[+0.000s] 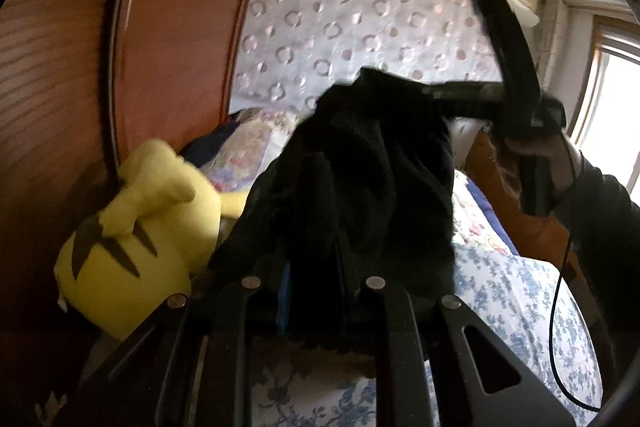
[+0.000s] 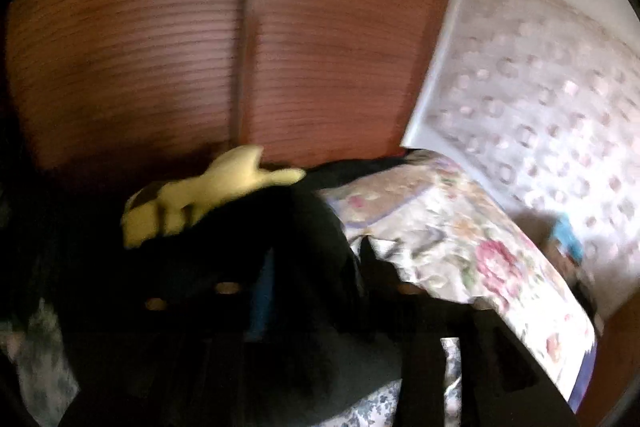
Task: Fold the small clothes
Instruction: 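Carry the folded T-shirt with both grippers toward the navy stack by the wardrobe, then lower the T-shirt onto the navy stack and open both grippers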
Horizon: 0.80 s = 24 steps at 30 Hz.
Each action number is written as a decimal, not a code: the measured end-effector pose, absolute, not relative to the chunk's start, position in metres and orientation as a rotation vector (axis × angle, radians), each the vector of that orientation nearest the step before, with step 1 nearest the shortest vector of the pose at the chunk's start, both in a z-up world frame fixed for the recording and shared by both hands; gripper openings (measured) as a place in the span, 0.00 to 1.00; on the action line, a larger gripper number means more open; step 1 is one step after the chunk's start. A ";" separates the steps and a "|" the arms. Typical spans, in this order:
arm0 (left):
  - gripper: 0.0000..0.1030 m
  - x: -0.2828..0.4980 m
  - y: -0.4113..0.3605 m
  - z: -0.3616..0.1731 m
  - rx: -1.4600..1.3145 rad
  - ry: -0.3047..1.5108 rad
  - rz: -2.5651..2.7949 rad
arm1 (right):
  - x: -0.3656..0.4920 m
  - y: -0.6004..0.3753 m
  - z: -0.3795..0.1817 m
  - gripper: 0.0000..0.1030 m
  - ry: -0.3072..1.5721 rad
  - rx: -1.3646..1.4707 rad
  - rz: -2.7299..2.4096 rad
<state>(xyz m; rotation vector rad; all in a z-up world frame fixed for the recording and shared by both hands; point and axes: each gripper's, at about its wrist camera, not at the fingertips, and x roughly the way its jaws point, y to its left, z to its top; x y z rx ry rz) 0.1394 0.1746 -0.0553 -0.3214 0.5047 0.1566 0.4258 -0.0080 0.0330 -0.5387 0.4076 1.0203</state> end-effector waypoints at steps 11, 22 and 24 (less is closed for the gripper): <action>0.18 0.138 0.184 -0.066 -0.331 0.530 0.160 | 0.439 -0.030 0.005 0.53 0.469 -0.363 1.170; 0.18 0.144 0.186 -0.076 -0.297 0.569 0.194 | 0.501 -0.020 -0.065 0.46 0.558 -0.339 1.081; 0.18 0.144 0.185 -0.074 -0.290 0.570 0.192 | 0.497 -0.017 -0.068 0.46 0.544 -0.343 1.060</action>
